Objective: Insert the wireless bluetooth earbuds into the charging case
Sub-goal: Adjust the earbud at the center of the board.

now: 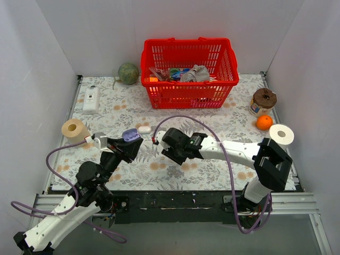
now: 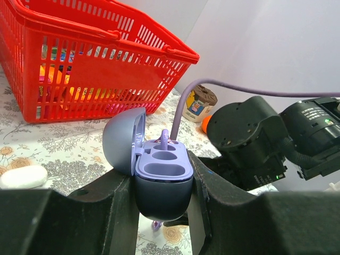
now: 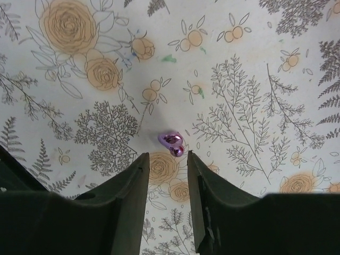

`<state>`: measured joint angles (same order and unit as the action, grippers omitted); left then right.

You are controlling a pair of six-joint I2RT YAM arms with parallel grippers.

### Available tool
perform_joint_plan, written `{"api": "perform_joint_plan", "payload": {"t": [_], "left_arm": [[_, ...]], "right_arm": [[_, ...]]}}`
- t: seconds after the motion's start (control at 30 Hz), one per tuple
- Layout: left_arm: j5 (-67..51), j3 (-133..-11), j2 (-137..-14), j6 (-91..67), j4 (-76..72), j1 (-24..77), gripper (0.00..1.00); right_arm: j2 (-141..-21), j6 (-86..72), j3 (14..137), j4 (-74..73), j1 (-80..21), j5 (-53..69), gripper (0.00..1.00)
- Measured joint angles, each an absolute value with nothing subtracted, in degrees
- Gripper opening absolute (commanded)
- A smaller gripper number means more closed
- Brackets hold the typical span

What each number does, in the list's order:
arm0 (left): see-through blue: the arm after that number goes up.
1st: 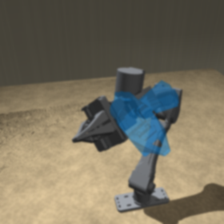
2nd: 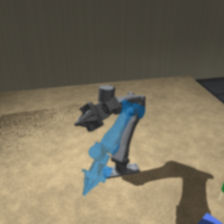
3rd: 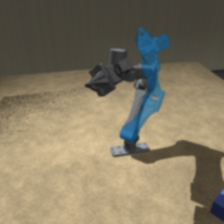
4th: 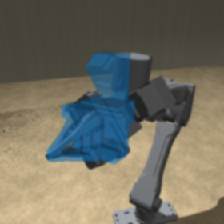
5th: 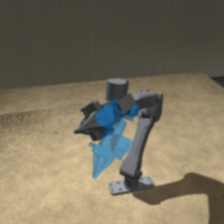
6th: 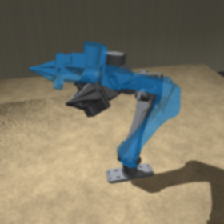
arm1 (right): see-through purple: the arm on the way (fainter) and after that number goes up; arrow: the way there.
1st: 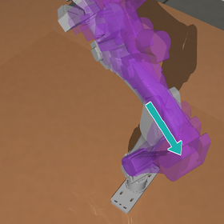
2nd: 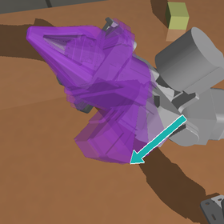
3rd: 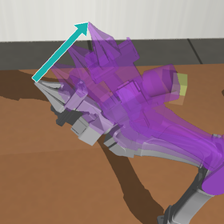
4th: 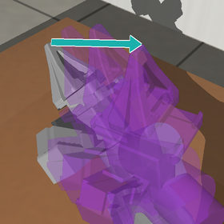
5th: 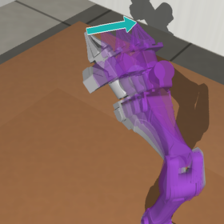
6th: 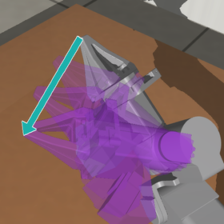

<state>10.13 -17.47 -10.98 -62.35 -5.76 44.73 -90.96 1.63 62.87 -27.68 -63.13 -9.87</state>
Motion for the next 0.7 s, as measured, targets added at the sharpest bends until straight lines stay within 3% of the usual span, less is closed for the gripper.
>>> {"api": "perform_joint_plan", "payload": {"t": [0.7], "left_arm": [[11.9,-17.5,-9.0,-62.4,-4.2,44.7,0.00]], "right_arm": [[-99.8,15.7,67.9,-33.3,-65.8,-7.6,0.37]]}}
